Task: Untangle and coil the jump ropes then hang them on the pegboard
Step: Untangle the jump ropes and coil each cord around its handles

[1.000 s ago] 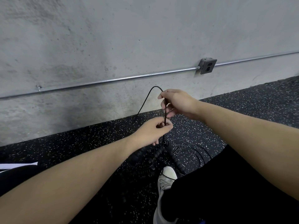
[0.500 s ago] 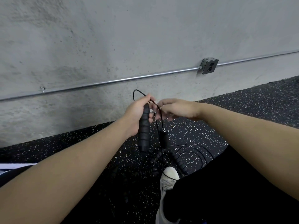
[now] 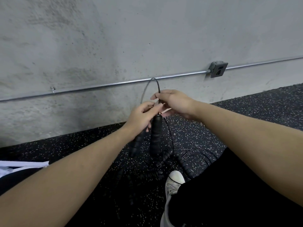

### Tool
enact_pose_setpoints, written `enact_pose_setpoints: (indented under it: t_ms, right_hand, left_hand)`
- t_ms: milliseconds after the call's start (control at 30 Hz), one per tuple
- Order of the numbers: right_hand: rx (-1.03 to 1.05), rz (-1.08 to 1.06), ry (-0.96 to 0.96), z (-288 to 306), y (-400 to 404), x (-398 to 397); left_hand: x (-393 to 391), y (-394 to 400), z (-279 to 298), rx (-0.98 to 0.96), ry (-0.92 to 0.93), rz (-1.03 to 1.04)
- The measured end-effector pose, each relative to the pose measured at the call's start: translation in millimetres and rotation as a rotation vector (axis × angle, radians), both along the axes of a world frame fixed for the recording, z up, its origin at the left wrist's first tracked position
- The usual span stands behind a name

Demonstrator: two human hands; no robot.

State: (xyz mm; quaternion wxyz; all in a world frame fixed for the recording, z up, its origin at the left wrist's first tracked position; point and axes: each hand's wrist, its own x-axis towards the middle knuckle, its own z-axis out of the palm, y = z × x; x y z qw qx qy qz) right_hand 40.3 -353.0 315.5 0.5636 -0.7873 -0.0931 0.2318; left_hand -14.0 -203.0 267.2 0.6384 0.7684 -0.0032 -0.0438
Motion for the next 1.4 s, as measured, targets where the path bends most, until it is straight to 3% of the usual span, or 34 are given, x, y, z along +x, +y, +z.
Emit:
enact_pose_setpoints:
  t_ms: [133,333,467,633,800,967,1100,1200,1300,1400]
  right_hand:
    - [0.119,-0.106,0.056,2.6,12.0,4.4]
    - [0.037,-0.109,0.102,5.7,29.4,5.6]
    - [-0.102,-0.005,0.108,5.2,43.2,-4.2]
    - [-0.090,0.201,0.105,10.9,77.6,-29.7]
    - [0.022,0.230,0.010,21.8,108.7,-50.4]
    - [-0.045,0.263,-0.038,15.0,141.3,-56.5]
    - [0.042,0.273,0.067,9.5,155.6,-59.8]
    - [0.102,0.294,0.116,8.6,162.9,-61.7]
    - [0.221,0.217,0.178,11.9,173.5,-60.7]
    - [0.358,0.113,0.213,18.3,184.5,-54.4]
  left_hand:
    - [-9.1,3.0,-0.1,0.093,-0.080,-0.049]
    - [-6.8,19.3,2.5,0.090,-0.013,0.089]
    - [-5.3,37.8,10.9,-0.011,0.048,0.171]
    - [-4.2,61.3,19.3,-0.215,0.074,0.305]
    - [-6.6,85.0,30.5,-0.468,0.170,0.400]
    - [-11.7,111.1,41.7,-0.544,0.143,0.571]
    - [-19.7,128.8,42.1,-0.591,0.174,0.671]
    - [-27.1,134.7,45.2,-0.506,0.119,0.685]
    - [-29.9,145.3,46.8,-0.491,0.063,0.713]
    - [-38.2,149.0,50.3,-0.568,0.120,0.639]
